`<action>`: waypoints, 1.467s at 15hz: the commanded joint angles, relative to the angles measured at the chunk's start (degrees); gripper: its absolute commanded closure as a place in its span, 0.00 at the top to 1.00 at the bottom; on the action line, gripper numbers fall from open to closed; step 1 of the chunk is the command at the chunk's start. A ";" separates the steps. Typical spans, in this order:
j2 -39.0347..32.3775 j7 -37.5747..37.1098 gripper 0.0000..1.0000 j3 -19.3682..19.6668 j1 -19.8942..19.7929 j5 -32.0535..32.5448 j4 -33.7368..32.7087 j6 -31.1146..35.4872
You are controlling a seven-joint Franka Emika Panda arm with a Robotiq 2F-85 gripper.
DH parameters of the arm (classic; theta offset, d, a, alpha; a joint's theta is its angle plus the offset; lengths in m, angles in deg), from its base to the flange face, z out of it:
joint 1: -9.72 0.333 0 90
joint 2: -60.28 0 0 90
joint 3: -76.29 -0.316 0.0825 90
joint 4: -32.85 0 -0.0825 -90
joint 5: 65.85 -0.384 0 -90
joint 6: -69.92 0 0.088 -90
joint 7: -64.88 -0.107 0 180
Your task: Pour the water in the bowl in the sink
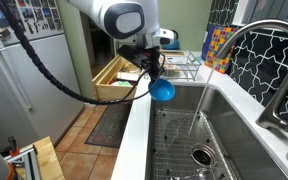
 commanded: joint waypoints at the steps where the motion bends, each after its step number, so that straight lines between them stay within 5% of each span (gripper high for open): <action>1: -0.40 5.93 0.01 2.66 -0.40 -6.58 -1.86 1.84; 2: -0.10 2.88 0.04 1.26 -0.58 -3.02 -1.33 0.32; 7: -0.88 5.13 0.01 2.63 -0.65 -6.73 -2.13 1.54; 13: -3.82 20.62 0.01 8.19 2.32 -36.39 -5.74 8.94; 22: -6.99 37.01 0.01 11.41 3.11 -77.30 -10.64 6.37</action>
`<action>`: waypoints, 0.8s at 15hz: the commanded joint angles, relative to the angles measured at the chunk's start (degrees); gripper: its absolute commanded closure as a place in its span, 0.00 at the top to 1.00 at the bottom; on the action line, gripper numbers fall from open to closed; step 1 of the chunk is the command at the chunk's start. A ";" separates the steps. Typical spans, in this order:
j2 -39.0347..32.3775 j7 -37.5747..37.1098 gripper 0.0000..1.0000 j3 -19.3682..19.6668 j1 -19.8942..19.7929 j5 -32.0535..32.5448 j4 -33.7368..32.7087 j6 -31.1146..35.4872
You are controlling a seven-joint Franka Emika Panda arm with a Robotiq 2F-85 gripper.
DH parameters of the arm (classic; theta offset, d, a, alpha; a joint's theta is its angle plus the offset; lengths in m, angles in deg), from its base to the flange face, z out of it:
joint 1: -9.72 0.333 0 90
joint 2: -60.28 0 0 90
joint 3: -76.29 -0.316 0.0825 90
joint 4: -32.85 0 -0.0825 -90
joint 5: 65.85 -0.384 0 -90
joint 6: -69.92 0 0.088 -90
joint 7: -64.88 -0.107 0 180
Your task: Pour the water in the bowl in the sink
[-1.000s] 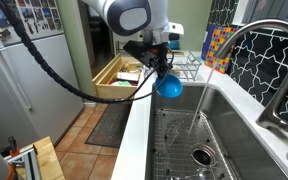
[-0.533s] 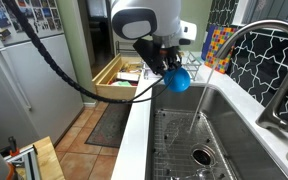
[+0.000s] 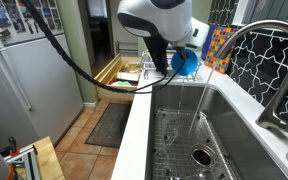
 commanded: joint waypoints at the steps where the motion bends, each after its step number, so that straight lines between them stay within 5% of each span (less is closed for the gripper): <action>1: -2.35 5.57 0.01 -1.77 -3.22 -13.10 -1.68 -2.53; 6: -4.14 8.35 0.01 -3.59 -6.04 -19.98 -2.18 -4.86; 12: -4.70 8.05 0.01 -4.88 -7.46 -20.30 -2.00 -5.81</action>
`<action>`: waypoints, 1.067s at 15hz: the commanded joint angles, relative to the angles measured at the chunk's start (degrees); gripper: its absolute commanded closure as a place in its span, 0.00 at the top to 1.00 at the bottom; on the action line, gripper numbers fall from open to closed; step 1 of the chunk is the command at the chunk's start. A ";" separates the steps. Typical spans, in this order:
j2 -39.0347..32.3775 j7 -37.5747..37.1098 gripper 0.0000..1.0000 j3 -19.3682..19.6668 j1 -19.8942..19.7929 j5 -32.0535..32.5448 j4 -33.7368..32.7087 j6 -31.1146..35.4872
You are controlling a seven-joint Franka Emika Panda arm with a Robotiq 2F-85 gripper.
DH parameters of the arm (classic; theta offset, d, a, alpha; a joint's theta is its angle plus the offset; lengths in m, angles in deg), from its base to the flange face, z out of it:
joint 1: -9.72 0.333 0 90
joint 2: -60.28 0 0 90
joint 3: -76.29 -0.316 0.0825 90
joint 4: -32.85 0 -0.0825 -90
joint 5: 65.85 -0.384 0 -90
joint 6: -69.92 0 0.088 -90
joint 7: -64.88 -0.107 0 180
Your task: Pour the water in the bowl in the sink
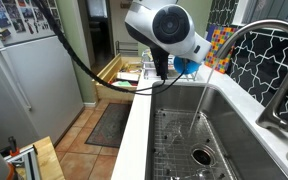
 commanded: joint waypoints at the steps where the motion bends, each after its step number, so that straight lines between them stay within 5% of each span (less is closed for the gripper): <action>1: -0.71 1.08 0.01 -1.16 -1.59 0.67 -0.51 -1.70; 4: 0.15 -1.30 0.01 -1.99 -1.37 8.80 0.36 -1.62; 9: 2.30 -11.25 0.01 -3.37 0.98 31.83 3.29 -2.10; 16: 3.48 -20.57 0.01 -7.30 1.65 57.76 5.12 -9.98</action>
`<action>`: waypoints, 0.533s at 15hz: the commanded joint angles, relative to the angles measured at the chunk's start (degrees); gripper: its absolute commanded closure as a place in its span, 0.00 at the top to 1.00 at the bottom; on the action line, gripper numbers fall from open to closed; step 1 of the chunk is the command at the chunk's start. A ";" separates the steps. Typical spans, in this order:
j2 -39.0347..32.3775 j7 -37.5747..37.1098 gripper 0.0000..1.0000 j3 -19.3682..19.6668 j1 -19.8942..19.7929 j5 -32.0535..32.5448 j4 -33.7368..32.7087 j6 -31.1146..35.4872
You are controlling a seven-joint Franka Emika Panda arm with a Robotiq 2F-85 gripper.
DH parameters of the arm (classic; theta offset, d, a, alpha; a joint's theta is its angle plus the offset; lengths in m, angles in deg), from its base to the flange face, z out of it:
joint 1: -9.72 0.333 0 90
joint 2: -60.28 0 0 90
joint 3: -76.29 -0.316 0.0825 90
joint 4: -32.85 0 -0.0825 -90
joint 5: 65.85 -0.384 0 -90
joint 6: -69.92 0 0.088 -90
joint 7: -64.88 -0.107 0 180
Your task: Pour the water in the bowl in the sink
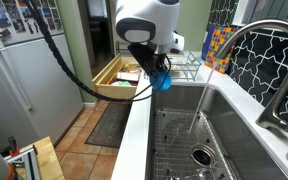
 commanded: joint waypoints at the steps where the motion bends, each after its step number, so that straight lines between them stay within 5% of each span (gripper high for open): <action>1: 1.85 -3.50 0.01 -1.20 0.61 11.57 1.81 -5.19; 4: 1.81 -4.11 0.01 -2.24 1.29 20.79 1.77 -8.98; 8: 1.85 -3.26 0.01 -3.52 2.55 24.71 4.46 -2.40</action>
